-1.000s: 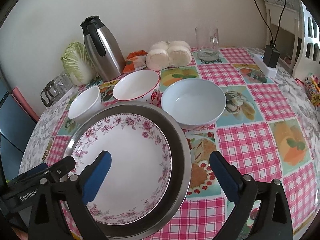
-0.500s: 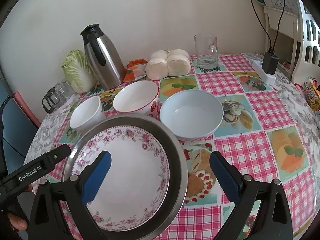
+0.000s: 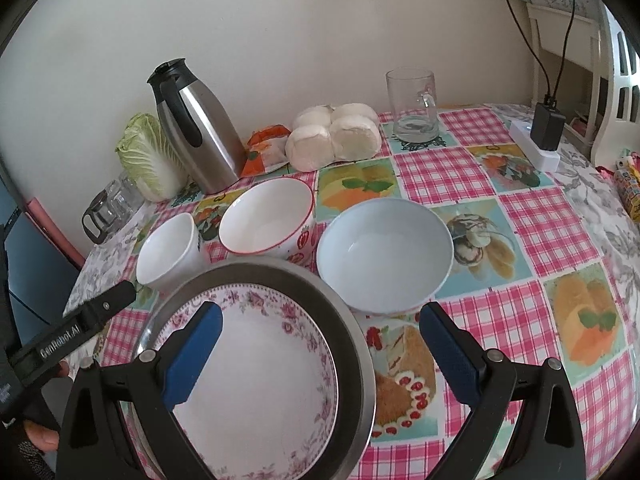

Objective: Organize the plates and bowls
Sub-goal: 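Move both grippers back to the red-rimmed white bowl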

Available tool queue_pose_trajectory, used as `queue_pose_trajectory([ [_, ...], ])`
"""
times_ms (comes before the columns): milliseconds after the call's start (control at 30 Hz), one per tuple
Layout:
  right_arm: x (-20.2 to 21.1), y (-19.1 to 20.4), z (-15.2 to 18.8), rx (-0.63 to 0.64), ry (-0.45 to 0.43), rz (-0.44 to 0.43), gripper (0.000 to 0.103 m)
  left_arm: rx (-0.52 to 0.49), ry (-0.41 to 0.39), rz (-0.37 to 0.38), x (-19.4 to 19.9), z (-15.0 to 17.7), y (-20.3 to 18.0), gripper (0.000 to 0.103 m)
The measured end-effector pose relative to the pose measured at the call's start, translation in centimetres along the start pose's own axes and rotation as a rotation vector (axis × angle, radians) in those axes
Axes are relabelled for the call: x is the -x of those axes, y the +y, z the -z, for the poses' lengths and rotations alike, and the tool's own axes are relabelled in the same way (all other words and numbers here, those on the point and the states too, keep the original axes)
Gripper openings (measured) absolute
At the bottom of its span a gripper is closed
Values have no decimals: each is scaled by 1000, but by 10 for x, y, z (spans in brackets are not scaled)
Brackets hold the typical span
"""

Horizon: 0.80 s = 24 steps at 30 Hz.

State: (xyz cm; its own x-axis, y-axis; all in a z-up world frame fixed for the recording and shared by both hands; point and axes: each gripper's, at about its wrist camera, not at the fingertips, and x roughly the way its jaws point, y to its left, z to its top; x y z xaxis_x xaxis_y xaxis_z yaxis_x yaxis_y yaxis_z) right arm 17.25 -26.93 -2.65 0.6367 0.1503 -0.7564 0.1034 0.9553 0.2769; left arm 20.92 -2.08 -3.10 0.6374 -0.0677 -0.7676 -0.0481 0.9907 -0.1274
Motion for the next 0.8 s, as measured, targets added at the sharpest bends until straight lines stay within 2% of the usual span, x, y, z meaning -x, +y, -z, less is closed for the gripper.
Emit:
queue_pose_trajectory([
  [133, -7, 1, -18, 24, 20, 16, 99, 22, 62, 62, -15, -14, -3, 103],
  [333, -19, 3, -44, 80, 46, 66, 99, -20, 103, 129, -28, -42, -22, 103],
  [600, -38, 4, -66, 137, 79, 100, 99, -119, 119, 111, -42, -76, -49, 103],
  [800, -55, 8, -76, 159, 106, 95, 99, -156, 131, 113, -54, -94, -57, 103],
])
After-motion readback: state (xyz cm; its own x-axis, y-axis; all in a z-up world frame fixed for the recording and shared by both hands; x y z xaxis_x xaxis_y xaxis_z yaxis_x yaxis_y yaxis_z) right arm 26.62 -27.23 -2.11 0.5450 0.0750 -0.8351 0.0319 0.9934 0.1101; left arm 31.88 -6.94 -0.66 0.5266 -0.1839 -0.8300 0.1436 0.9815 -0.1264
